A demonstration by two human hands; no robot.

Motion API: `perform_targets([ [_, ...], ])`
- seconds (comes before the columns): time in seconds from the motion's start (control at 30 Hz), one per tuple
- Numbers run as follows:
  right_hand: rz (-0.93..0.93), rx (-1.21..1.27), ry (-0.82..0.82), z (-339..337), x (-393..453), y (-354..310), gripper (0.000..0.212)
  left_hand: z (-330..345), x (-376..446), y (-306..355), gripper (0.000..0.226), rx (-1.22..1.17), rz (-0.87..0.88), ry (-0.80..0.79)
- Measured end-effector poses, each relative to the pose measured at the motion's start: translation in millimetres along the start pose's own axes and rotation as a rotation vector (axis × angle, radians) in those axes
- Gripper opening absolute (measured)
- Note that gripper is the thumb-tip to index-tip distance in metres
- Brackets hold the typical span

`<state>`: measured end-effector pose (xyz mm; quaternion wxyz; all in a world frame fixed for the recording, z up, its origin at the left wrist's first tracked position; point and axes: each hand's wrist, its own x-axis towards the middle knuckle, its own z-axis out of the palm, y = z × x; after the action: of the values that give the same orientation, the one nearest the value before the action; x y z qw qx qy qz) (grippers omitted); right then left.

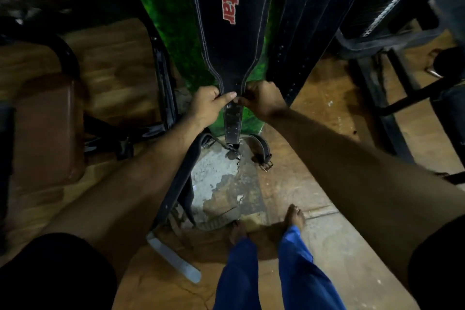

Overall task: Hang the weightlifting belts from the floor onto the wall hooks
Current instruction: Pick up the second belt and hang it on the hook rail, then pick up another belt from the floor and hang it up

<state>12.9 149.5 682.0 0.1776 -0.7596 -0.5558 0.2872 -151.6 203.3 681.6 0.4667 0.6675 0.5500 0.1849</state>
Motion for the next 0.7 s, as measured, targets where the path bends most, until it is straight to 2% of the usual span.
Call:
perform_targets([
  [0.07, 0.118, 0.071, -0.012, 16, -9, 9, 0.023, 11, -8, -13, 0.052, 0.145, -0.049, 0.017],
  [0.1, 0.192, 0.150, -0.001, 22, -15, 13, 0.026, 16, -15, -21, 0.050, 0.191, -0.094, 0.043],
  [0.17, 0.363, 0.314, -0.026, 31, -30, 17, 0.038, 25, -35, -31, 0.037, 0.214, -0.211, 0.105],
  [0.23, 0.435, 0.420, -0.124, 38, -47, 21, 0.031, 30, -53, -39, 0.027, 0.178, -0.320, 0.158],
  [0.3, 0.446, 0.504, -0.205, 43, -64, 23, 0.010, 34, -68, -50, 0.023, 0.100, -0.344, 0.141],
  [0.37, 0.457, 0.587, -0.235, 50, -79, 24, 0.017, 39, -81, -61, 0.013, -0.027, -0.339, 0.106],
  [0.6, 0.449, 0.724, -0.315, 84, -134, 38, 0.012, 73, -147, -80, 0.028, -0.330, -0.416, 0.035],
  [0.7, 0.464, 0.719, -0.386, 109, -156, 46, 0.009, 85, -184, -105, 0.020, -0.313, -0.467, 0.059],
])
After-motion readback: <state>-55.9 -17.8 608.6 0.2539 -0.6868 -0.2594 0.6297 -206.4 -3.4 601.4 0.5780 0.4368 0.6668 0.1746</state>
